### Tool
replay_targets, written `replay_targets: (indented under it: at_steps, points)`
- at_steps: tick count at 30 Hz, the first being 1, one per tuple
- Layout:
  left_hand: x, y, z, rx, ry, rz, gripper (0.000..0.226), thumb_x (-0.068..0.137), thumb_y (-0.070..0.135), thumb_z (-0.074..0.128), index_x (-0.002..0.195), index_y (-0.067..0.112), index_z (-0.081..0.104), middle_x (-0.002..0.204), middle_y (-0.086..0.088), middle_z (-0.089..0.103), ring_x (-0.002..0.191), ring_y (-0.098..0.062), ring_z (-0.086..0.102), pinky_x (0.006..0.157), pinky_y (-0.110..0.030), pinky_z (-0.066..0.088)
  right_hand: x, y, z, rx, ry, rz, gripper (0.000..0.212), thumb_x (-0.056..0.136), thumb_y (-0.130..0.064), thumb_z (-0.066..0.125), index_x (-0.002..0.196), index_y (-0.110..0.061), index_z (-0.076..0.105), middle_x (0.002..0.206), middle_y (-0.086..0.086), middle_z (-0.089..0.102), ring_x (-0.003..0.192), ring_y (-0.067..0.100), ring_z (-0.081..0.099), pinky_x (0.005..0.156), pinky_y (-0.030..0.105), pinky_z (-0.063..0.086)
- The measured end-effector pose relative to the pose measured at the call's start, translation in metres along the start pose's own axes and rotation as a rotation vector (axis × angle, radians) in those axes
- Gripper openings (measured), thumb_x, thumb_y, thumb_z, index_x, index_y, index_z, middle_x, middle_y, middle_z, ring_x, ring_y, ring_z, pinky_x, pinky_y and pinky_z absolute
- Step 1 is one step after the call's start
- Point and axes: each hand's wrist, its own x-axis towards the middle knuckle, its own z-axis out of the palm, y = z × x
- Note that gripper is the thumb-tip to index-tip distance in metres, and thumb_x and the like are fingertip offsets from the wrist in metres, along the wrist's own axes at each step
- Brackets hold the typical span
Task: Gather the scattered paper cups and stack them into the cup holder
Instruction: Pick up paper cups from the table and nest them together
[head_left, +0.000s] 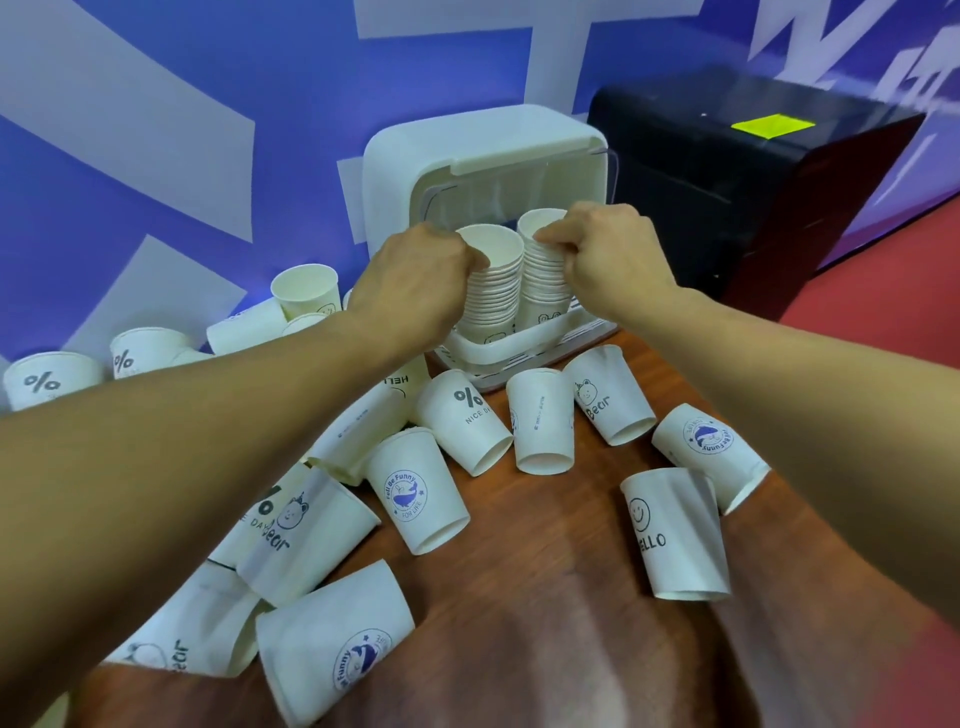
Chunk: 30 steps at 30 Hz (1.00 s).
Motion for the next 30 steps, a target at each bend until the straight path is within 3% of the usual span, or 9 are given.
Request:
replay_targets:
  at_steps: [5,10,13,17,21,25,27,30]
  points:
    - [-0.007,0.003,0.001,0.029,0.022,0.000,0.056,0.088,-0.007,0.047,0.137,0.019,0.056,0.128,-0.015,0.061,0.114,-0.037,0.056,0.089,-0.044,0.048,-0.006,0.002,0.010,-0.072,0.035,-0.021,0.040,0.093,-0.008,0.049,0.126,-0.023,0.065,0.110,0.009,0.063,0.092,0.035,0.060,0.077,0.049,0.051]
    - [-0.011,0.008,0.007,0.050,0.062,0.060,0.042,0.092,0.004,0.050,0.131,0.014,0.058,0.118,-0.012,0.063,0.107,-0.031,0.053,0.077,-0.039,0.045,-0.011,0.001,0.015,-0.056,0.068,-0.041,0.048,0.085,-0.003,0.047,0.125,-0.021,0.065,0.107,0.008,0.062,0.088,0.036,0.060,0.071,0.045,0.051]
    - [-0.012,0.008,0.008,0.049,0.067,0.064,0.035,0.092,0.006,0.049,0.125,0.011,0.059,0.112,-0.012,0.063,0.103,-0.030,0.052,0.068,-0.033,0.032,-0.012,0.000,0.016,-0.056,0.065,-0.037,0.048,0.084,-0.003,0.048,0.127,-0.021,0.064,0.108,0.008,0.061,0.090,0.035,0.059,0.073,0.044,0.050]
    - [-0.016,0.011,0.008,0.038,0.069,0.059,0.031,0.093,0.012,0.051,0.123,0.011,0.059,0.115,-0.011,0.062,0.104,-0.030,0.052,0.068,-0.031,0.030,-0.015,-0.001,0.020,-0.035,0.088,-0.029,0.046,0.086,-0.003,0.049,0.127,-0.017,0.063,0.108,0.009,0.062,0.095,0.035,0.058,0.076,0.044,0.049]
    - [-0.017,0.015,0.009,-0.010,0.049,-0.002,0.040,0.095,0.019,0.055,0.136,0.014,0.053,0.129,-0.008,0.057,0.111,-0.029,0.053,0.081,-0.036,0.044,-0.016,-0.001,0.019,-0.037,0.082,-0.036,0.045,0.088,-0.006,0.049,0.130,-0.018,0.061,0.109,0.008,0.061,0.098,0.032,0.057,0.078,0.043,0.049]
    - [-0.019,0.019,0.010,-0.029,0.012,-0.043,0.054,0.093,0.023,0.062,0.143,0.016,0.044,0.139,-0.006,0.048,0.116,-0.028,0.053,0.090,-0.038,0.046,-0.015,0.001,0.015,-0.072,0.044,-0.049,0.041,0.090,-0.009,0.051,0.129,-0.018,0.060,0.108,0.007,0.060,0.098,0.030,0.057,0.076,0.043,0.050]
    - [-0.022,0.020,0.009,-0.066,-0.005,-0.055,0.064,0.090,0.026,0.067,0.147,0.020,0.038,0.146,-0.002,0.041,0.118,-0.027,0.053,0.091,-0.037,0.046,-0.017,-0.001,0.012,-0.081,0.018,-0.053,0.038,0.092,-0.011,0.051,0.130,-0.017,0.057,0.112,0.008,0.057,0.098,0.029,0.056,0.074,0.041,0.049]
    - [-0.036,0.022,0.002,-0.115,0.060,-0.061,0.076,0.084,0.036,0.074,0.148,0.029,0.033,0.150,0.001,0.033,0.112,-0.025,0.056,0.084,-0.037,0.051,-0.030,-0.009,0.007,-0.047,0.082,-0.020,0.052,0.091,-0.016,0.059,0.141,-0.017,0.043,0.128,0.010,0.050,0.109,0.028,0.051,0.087,0.041,0.047]
